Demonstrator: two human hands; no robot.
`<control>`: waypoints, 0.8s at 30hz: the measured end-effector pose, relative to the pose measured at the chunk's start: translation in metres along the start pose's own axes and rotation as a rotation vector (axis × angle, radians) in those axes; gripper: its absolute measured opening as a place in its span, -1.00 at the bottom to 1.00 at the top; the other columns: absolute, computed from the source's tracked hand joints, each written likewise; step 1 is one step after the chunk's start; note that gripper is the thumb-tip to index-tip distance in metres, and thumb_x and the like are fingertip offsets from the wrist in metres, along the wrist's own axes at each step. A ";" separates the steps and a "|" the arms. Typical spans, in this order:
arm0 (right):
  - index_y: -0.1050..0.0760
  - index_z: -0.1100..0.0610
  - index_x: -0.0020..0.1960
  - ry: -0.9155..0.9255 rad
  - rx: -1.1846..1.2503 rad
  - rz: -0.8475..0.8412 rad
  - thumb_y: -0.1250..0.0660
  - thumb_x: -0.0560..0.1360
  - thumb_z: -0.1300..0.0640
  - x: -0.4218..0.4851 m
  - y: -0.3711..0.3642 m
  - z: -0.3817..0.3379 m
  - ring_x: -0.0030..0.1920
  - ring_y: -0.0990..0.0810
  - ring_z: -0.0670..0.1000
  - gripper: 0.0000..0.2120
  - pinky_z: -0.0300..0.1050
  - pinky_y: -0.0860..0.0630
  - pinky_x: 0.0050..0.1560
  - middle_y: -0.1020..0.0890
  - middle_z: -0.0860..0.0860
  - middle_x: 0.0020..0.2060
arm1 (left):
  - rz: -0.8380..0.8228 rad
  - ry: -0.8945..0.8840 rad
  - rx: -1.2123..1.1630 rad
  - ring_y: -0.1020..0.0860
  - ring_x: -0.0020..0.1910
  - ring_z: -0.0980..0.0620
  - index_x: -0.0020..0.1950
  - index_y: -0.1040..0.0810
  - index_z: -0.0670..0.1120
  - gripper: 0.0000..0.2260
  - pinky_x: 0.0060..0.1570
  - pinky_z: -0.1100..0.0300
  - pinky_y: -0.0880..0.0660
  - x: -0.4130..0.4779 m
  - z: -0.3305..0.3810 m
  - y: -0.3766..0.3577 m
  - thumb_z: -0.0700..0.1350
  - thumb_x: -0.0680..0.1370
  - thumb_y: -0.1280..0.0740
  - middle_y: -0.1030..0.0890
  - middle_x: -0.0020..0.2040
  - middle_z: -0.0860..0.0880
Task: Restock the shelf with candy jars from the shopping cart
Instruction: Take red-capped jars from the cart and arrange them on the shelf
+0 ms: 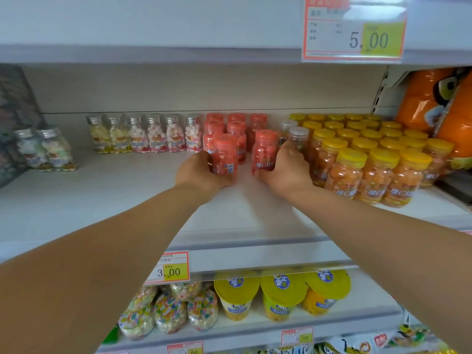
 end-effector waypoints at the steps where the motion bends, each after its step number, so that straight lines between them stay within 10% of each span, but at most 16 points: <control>1: -0.19 0.29 0.42 -0.002 -0.015 0.010 -0.47 0.43 -0.04 0.003 -0.002 0.000 0.23 -0.52 0.22 -0.25 0.00 -0.46 0.14 -0.51 0.20 0.25 | 0.003 -0.001 -0.006 -0.61 -0.03 -0.11 0.06 -0.57 -0.10 -0.65 0.04 0.00 -0.57 0.003 -0.002 -0.001 -0.02 0.36 -0.55 -0.64 -0.06 -0.06; 8: -0.19 0.29 0.39 -0.001 -0.056 0.104 -0.42 0.46 -0.06 0.003 -0.011 0.003 0.22 -0.52 0.25 -0.29 0.02 -0.46 0.07 -0.53 0.20 0.21 | 0.039 -0.019 -0.037 -0.53 -0.13 0.01 0.06 -0.56 -0.05 -0.68 -0.15 0.20 -0.39 0.003 -0.013 -0.003 0.06 0.41 -0.51 -0.60 -0.11 0.04; 14: -0.55 0.01 -0.02 0.084 -0.049 0.080 -0.42 0.44 -0.07 -0.005 -0.008 0.004 0.06 -0.60 0.10 -0.80 -0.03 -0.55 0.02 -0.65 -0.01 0.00 | 0.052 -0.009 -0.065 -0.57 -0.07 -0.02 0.09 -0.58 -0.07 -0.65 -0.10 0.17 -0.46 0.004 -0.014 -0.003 0.06 0.39 -0.52 -0.64 -0.05 0.00; 24: -0.46 -0.01 0.34 0.193 -0.107 -0.045 -0.32 0.50 0.02 -0.001 -0.016 0.008 0.23 -0.51 0.14 -0.59 0.07 -0.47 0.21 -0.59 0.02 0.22 | 0.049 0.008 -0.060 -0.61 -0.06 -0.08 0.01 -0.61 -0.06 -0.73 0.04 -0.02 -0.56 0.003 -0.013 -0.003 0.01 0.39 -0.52 -0.67 -0.09 -0.05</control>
Point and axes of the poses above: each hand's wrist, its own x-axis towards the middle knuckle, its own y-axis out of the back of the hand, z = x × y, the point moved 1 cm from there along x, towards the middle knuckle
